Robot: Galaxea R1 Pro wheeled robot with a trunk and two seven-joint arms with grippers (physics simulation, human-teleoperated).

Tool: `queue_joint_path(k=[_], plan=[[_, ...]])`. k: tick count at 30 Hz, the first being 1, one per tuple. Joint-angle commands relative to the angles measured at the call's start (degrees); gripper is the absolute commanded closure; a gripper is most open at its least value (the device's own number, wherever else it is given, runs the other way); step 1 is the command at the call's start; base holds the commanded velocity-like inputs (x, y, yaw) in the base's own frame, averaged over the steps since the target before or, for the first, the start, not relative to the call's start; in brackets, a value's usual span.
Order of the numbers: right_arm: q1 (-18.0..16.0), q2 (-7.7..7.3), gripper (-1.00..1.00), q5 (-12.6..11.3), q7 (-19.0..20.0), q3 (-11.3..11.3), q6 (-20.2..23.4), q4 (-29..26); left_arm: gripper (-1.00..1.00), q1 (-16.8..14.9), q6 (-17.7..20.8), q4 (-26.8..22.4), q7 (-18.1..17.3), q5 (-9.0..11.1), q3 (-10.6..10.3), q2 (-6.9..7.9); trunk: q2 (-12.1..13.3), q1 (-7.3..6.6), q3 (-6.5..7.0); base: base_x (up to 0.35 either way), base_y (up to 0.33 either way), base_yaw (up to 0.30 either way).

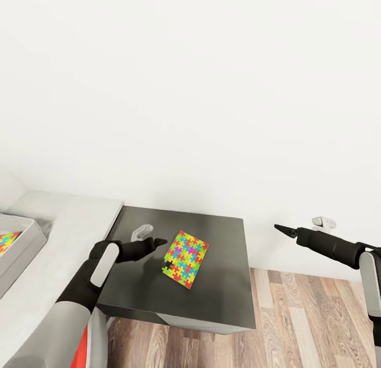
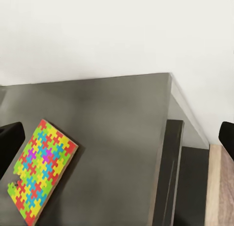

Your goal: Put all the toys in the child's room - the three board games (two on the bed and one on the table), the two jigsaw puzzles on the table, and the tennis ball on the table - inside the toy box on the table in the child's room.

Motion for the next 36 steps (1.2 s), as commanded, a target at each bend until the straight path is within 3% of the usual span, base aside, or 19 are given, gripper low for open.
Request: queue_joint_path(k=[1, 6, 14, 20, 27, 31, 36], plan=[[-0.1, 0.00, -1.00, -0.1, 0.1, 0.1, 0.3, 0.0, -1.00, 0.5, 0.1, 0.0, -0.4, -0.3, 0.7, 0.06, -0.1, 0.02, -0.07, -0.004, -0.001, 0.000], [-0.3, 0.00, -1.00, 0.0, 0.1, 0.8, 0.2, 0.0, -1.00, 3.1, 0.3, -1.3, -0.5, -0.2, 3.2, 0.09, -0.1, 0.02, -0.07, -0.051, -0.010, 0.000], [-0.6, -0.68, -1.00, -0.1, 2.3, 1.1, 0.1, -0.1, -1.00, 7.2, 0.5, -6.5, -0.2, -0.3, 3.9, -0.07, -0.1, 0.02, -0.07, -0.191, -0.066, 0.000], [-0.7, -0.80, -1.00, 0.0, 5.3, 1.1, 0.0, -0.1, -1.00, 7.7, 0.5, -7.1, -0.1, -0.4, 4.0, -0.05, -0.1, 0.02, -0.07, -0.041, -0.014, 0.000], [-0.7, -0.32, -1.00, 0.3, 5.1, 1.0, 0.0, -0.1, -1.00, 7.9, 0.5, -7.2, -0.1, -0.4, 4.0, 0.01, -0.1, 0.02, -0.07, 0.025, -0.003, 0.000], [-0.5, 0.37, -1.00, 0.3, 5.4, 2.3, -1.3, -0.1, -1.00, 9.2, -0.8, -8.5, -1.4, 0.8, 5.3, 1.30, -0.1, 0.02, -0.07, 0.000, 0.000, 0.000], [-0.5, 0.37, -1.00, 0.3, 5.4, 3.9, -2.9, -0.1, -1.00, 10.8, -2.4, -9.9, -3.0, 1.2, 6.1, 1.30, -0.1, 0.02, -0.07, 0.000, 0.000, 0.000]])
